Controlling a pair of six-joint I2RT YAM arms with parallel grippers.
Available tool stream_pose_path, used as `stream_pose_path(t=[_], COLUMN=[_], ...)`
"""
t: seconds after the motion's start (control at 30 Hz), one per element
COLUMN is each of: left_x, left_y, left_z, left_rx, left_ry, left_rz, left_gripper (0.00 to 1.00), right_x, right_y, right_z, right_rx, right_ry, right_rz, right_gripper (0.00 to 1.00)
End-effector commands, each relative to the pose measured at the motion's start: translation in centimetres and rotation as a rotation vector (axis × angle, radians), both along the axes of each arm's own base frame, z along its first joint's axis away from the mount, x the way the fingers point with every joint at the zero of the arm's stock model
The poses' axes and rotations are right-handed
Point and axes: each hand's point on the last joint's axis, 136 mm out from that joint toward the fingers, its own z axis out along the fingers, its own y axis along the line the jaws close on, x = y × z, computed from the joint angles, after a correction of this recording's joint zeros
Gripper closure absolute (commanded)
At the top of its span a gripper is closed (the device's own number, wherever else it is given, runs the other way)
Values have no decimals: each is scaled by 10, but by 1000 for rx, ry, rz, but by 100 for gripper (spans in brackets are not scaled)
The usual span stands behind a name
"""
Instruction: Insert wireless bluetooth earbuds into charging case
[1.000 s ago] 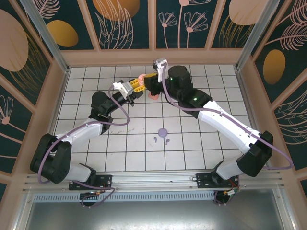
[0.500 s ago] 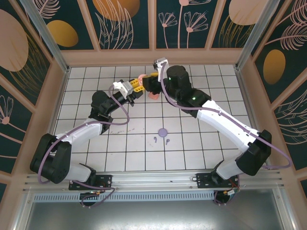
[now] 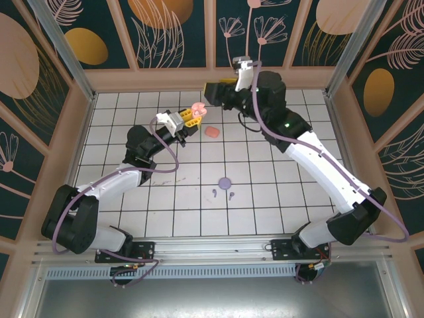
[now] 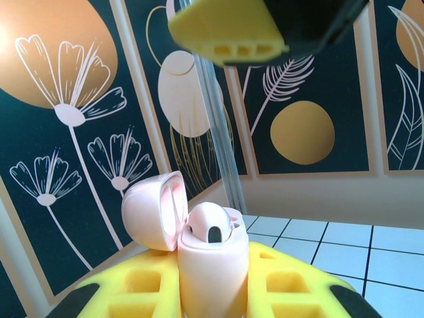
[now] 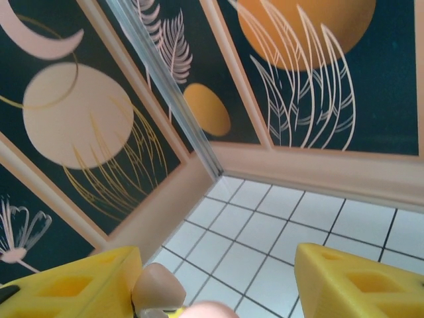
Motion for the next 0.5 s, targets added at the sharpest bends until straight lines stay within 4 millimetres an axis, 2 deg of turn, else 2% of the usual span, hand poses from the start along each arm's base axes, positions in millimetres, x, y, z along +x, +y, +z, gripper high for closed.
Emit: stream_pose_path(t=[0.0, 0.1, 0.37, 0.47], left_x=[-6, -6, -2, -1], left_y=[-2, -1, -1, -1], left_z=[20, 20, 17, 17], left_rx=[-34, -33, -35, -39], left_ry=[-55, -57, -48, -49], left_rz=[-23, -15, -5, -4], left_gripper=[100, 100, 100, 100], right_x=[-2, -2, -10, -14], right_y=[-1, 1, 9, 10], right_z=[3, -4, -23, -33], right_rx=[18, 27, 53, 49], right_ry=[37, 51, 108, 124], right_rz=[33, 45, 99, 119], right_gripper=[40, 47, 52, 57])
